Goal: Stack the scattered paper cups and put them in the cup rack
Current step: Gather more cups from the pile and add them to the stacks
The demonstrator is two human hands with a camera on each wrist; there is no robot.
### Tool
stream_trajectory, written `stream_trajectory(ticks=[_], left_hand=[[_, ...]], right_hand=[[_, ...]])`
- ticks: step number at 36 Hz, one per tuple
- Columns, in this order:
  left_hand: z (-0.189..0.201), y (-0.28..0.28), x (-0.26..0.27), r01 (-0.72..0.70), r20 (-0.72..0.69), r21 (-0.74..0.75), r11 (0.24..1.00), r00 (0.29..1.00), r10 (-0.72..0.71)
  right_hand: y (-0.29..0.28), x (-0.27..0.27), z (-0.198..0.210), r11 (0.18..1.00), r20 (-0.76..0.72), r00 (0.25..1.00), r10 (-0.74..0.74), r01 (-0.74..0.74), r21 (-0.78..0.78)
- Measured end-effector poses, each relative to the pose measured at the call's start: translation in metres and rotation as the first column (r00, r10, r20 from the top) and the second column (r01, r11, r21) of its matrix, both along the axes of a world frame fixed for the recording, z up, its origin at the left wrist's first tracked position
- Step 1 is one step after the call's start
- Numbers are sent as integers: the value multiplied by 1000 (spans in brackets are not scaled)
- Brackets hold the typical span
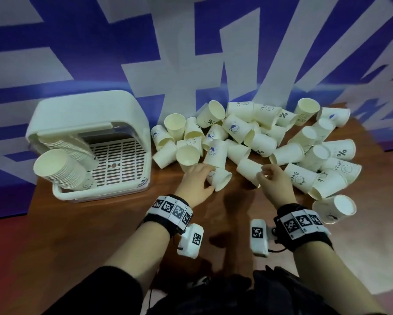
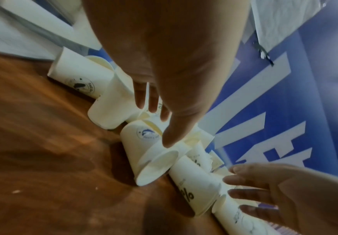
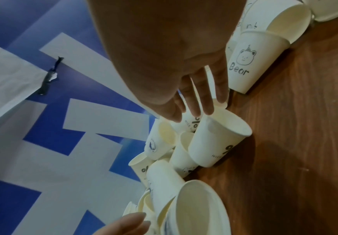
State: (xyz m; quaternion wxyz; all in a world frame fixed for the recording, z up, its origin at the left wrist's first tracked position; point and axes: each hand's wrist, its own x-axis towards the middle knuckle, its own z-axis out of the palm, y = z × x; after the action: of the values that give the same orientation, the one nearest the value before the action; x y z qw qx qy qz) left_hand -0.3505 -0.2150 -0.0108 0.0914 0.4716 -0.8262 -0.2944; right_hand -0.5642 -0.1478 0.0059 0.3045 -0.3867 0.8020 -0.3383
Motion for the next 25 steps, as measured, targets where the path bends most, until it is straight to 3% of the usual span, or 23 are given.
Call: stream_trajectory(ticks=[6, 18, 25], left_hand=[[-16, 1, -26, 25, 132, -63, 998, 991, -16], [-30, -3, -43, 42, 230, -102, 994, 973, -17], [-33, 5, -48, 120, 448, -201, 972, 894, -17]], right_hand=[[-5, -32, -20, 995, -68, 997, -30, 36, 97], [-13, -42, -44, 968, -31, 996, 85, -75, 238], [-11, -42, -47, 972, -55, 990, 131, -117, 206]])
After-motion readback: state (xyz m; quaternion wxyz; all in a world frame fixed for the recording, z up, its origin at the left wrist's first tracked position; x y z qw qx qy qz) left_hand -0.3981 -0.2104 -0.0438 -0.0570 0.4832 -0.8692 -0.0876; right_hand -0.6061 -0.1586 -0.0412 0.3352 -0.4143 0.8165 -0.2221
